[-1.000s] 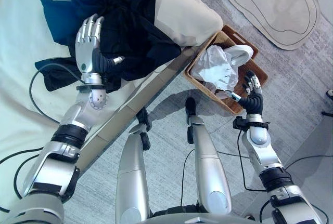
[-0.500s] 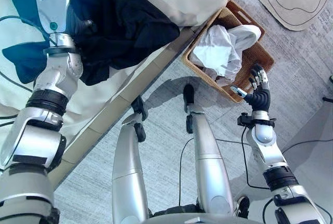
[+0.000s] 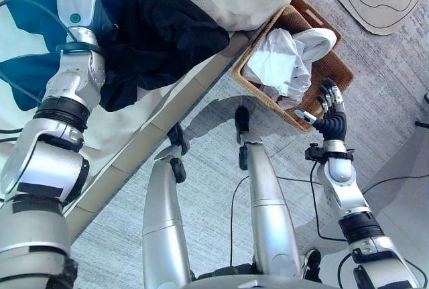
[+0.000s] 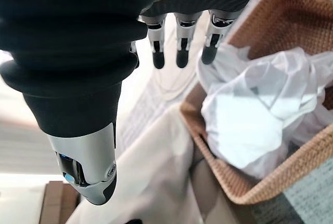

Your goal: Pick up clothes into the bucket

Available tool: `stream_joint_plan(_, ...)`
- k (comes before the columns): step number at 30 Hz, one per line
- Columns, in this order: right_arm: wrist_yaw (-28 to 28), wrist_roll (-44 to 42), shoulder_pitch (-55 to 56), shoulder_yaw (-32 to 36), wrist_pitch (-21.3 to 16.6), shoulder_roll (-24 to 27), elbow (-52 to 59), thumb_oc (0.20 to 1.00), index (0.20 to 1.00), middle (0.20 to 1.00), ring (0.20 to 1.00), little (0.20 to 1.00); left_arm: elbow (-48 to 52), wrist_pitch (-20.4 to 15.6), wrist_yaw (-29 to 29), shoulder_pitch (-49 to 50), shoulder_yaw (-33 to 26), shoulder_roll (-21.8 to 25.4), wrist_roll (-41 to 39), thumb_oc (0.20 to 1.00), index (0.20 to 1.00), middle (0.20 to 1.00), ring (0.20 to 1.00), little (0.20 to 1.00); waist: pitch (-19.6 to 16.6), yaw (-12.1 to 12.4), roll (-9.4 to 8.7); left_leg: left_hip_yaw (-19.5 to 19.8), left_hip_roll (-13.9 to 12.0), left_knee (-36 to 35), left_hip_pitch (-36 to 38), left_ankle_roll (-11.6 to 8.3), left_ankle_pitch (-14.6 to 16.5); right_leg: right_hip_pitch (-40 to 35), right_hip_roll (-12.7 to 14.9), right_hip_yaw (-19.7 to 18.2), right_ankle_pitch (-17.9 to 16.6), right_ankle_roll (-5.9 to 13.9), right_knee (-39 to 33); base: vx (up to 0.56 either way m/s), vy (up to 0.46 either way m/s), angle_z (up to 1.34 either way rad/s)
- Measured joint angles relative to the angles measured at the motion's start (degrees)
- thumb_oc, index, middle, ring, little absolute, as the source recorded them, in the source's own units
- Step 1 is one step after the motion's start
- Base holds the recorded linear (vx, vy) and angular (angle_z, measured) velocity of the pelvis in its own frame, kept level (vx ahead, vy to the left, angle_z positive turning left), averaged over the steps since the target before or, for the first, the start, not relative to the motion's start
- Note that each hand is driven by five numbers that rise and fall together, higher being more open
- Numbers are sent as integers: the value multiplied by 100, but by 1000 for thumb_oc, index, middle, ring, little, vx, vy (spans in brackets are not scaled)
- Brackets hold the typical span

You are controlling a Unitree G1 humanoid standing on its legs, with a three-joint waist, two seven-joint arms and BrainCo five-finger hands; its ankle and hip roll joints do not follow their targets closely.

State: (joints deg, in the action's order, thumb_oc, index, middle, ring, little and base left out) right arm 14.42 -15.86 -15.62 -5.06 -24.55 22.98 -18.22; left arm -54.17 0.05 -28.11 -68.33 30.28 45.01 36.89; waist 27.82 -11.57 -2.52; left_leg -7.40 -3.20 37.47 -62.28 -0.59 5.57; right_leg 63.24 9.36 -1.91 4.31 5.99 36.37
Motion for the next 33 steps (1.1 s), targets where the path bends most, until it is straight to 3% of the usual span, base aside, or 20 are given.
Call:
stream_joint_plan(8, -144, -139, 33, 8, 12, -40, -81, 1000, 1000, 1000, 1000, 1000, 83, -256, 323, 148, -57, -145, -220, 200, 200, 200, 200, 200, -248, 22, 21, -33, 46, -62, 21, 11, -50, -19, 44, -25, -83, 82, -42, 0, -3, 1)
stream_joint_plan(15, -147, -133, 74, 11, 51, -160, -247, 1000, 1000, 1000, 1000, 1000, 625, -460, 529, 1060, -367, -482, -293, 200, 200, 200, 200, 200, -405, 170, 52, -37, 104, -283, 465, 13, -35, -437, 128, -7, -35, 85, -210, -22, -9, 2)
stream_joint_plan(22, -74, -2, 90, 4, 245, -210, -400, 1000, 1000, 1000, 1000, 1000, 1961, -791, 649, 3044, -1178, -1229, -904, 200, 200, 200, 200, 200, -412, 376, 68, 13, 254, -1287, 1812, -21, -276, -1709, 251, 198, -45, 101, -885, 33, -34, 9)
stream_joint_plan(30, 98, 432, -75, -1, 424, -158, -608, 1000, 1000, 1000, 1000, 1000, 3036, -1154, 863, 4311, -1551, -1528, -1410, 200, 200, 200, 200, 200, -468, 663, 88, 282, 286, -2491, 3442, -79, -656, -3381, 239, 646, -88, 112, -1746, 73, -65, 15)
stream_joint_plan(33, 124, 874, -167, -71, 537, -38, -701, 1000, 1000, 1000, 1000, 1000, 3476, -1355, 1037, 4565, -1603, -1491, -1622, 200, 200, 200, 200, 200, -568, 871, 143, 406, 265, -2855, 3893, -130, -749, -3866, 181, 824, -97, 105, -2042, 125, -84, 17)
